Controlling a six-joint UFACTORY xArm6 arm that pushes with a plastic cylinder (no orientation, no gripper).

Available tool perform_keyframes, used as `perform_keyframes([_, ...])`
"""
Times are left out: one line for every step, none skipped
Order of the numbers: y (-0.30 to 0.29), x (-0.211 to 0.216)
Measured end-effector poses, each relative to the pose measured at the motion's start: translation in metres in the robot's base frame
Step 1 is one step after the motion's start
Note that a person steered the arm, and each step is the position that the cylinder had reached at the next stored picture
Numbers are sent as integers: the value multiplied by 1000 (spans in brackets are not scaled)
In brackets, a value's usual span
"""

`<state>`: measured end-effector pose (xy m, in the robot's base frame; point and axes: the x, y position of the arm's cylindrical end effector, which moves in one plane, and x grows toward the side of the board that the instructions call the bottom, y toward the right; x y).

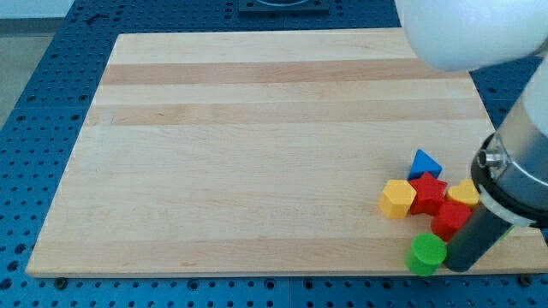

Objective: Push the green star up a bit

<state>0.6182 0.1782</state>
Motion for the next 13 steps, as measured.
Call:
perform_keyframes([-38, 0])
perform_keyframes([-36, 1])
perform_keyframes([2, 0])
perform_keyframes([67, 0])
perform_keyframes([85, -1])
perform_keyframes([87, -1])
perform_keyframes([79, -37])
perform_keyframes([71, -43])
perform_keyframes([71, -38])
perform_keyframes([103, -21])
perform_keyframes([130, -24])
perform_keyframes([123, -50])
perform_keyframes([114, -53])
